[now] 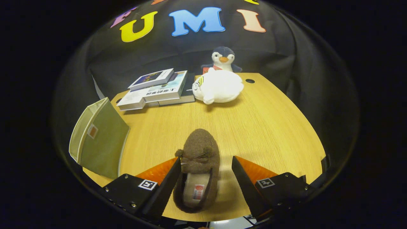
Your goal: Open the storage box then place both shoes into the box .Put the left shoe in first, then the right shoe, with the right side of both shoes facing outward in a uniform manner.
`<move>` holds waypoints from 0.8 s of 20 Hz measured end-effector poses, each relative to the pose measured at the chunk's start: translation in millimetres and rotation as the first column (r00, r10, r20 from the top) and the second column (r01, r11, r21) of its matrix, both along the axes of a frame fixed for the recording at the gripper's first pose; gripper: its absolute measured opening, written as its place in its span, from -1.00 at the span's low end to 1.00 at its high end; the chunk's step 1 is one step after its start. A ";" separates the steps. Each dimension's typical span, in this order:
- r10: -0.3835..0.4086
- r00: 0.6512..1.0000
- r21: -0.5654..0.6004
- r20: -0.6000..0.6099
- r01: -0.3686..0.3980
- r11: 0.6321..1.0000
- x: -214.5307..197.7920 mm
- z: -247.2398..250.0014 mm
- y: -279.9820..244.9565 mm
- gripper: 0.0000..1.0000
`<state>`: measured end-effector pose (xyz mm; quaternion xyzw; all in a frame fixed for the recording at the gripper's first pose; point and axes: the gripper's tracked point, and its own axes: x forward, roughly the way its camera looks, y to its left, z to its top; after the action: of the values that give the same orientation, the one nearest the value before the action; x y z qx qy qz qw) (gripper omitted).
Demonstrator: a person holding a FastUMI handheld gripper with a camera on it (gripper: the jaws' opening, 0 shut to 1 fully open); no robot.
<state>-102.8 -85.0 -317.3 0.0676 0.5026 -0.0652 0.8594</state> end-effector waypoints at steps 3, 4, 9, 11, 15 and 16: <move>-0.006 0.999 0.020 -0.038 0.006 1.000 -10.2 -17.0 -3.8 0.96; -0.008 0.999 0.032 -0.044 0.010 0.999 -10.9 -20.2 -4.3 0.96; -0.011 0.996 0.082 -0.085 0.018 0.996 -22.6 -37.7 -2.4 0.72; -0.005 0.994 0.083 -0.112 0.015 0.996 -29.3 -45.6 -1.6 0.71; -0.020 0.991 0.106 -0.136 0.034 0.994 -33.5 -53.4 6.3 0.33; -0.033 0.989 0.110 -0.141 0.049 0.993 -33.3 -54.0 8.4 -0.04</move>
<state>-136.0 -76.6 -371.3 0.1217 0.5627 -0.0590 0.8155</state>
